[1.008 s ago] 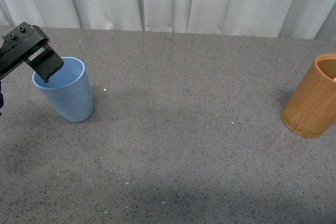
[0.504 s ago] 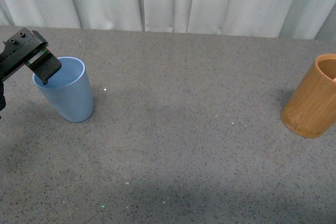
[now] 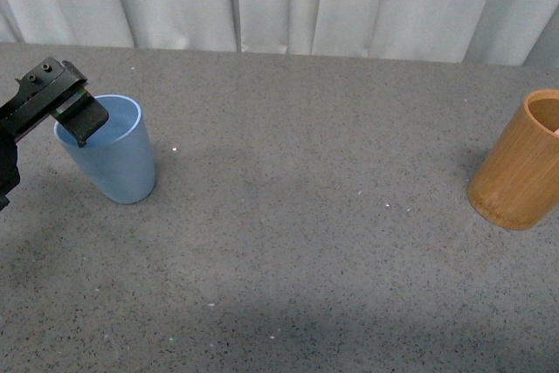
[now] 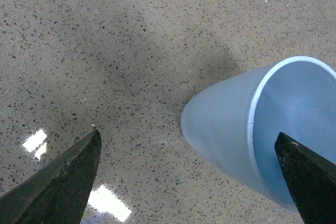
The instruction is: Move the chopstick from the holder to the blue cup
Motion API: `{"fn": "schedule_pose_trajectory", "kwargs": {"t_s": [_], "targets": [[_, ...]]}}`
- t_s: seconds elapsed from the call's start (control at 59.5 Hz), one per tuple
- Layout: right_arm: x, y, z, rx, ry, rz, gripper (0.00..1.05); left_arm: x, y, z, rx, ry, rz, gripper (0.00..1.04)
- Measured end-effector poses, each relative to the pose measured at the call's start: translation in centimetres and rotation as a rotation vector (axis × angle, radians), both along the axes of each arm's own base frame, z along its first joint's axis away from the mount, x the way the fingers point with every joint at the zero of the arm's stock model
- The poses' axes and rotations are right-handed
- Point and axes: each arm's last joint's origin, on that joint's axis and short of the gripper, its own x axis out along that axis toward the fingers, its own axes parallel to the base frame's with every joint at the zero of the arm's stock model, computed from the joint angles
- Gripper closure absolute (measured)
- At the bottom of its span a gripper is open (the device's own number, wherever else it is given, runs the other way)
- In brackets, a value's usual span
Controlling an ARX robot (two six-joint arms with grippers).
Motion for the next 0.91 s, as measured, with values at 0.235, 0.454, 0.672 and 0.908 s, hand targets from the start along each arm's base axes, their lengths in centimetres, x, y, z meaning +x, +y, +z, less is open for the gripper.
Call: {"fn": "schedule_pose_trajectory", "kwargs": {"t_s": [0.235, 0.454, 0.672, 0.908], "targets": [[0.0, 0.0, 0.0, 0.000, 0.000, 0.000, 0.10, 0.2, -0.1, -0.4, -0.010, 0.012, 0.004, 0.07], [0.0, 0.0, 0.0, 0.000, 0.000, 0.000, 0.10, 0.4, -0.2, -0.7, -0.022, 0.020, 0.002, 0.07], [0.0, 0.0, 0.0, 0.000, 0.000, 0.000, 0.10, 0.6, -0.8, -0.4, -0.034, -0.022, -0.022, 0.41], [0.0, 0.0, 0.0, 0.000, 0.000, 0.000, 0.10, 0.7, -1.1, -0.1, -0.061, -0.052, -0.046, 0.79]]}}
